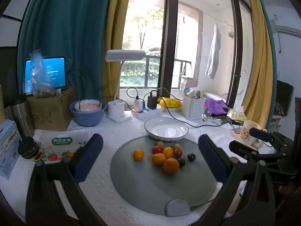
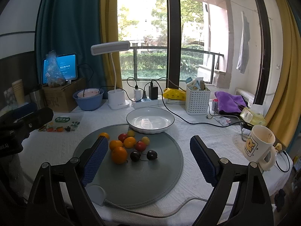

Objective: Organize fruits

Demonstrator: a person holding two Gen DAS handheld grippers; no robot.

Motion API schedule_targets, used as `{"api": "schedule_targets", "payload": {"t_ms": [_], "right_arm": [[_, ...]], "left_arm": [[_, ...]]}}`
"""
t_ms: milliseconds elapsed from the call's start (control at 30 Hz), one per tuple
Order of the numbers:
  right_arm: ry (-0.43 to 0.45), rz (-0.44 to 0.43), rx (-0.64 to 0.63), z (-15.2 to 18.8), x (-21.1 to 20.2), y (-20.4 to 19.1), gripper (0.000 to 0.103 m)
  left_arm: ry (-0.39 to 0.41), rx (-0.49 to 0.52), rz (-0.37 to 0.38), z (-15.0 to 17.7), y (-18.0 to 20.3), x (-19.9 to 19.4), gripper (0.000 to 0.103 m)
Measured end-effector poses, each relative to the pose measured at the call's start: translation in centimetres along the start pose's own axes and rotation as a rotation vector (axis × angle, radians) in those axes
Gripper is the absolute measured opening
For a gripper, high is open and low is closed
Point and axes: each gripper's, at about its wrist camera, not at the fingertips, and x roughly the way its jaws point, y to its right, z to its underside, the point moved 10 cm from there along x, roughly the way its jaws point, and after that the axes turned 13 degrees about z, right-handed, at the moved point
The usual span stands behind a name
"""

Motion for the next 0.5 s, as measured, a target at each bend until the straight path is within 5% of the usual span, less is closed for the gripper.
{"api": "schedule_targets", "payload": {"t_ms": [500], "right_arm": [[-0.004,0.003,0.003,0.01,0.22,0.19,0.091]], "left_arm": [[0.001,0.001,0.005,-0.07,0.07,0.04,0.102]]}}
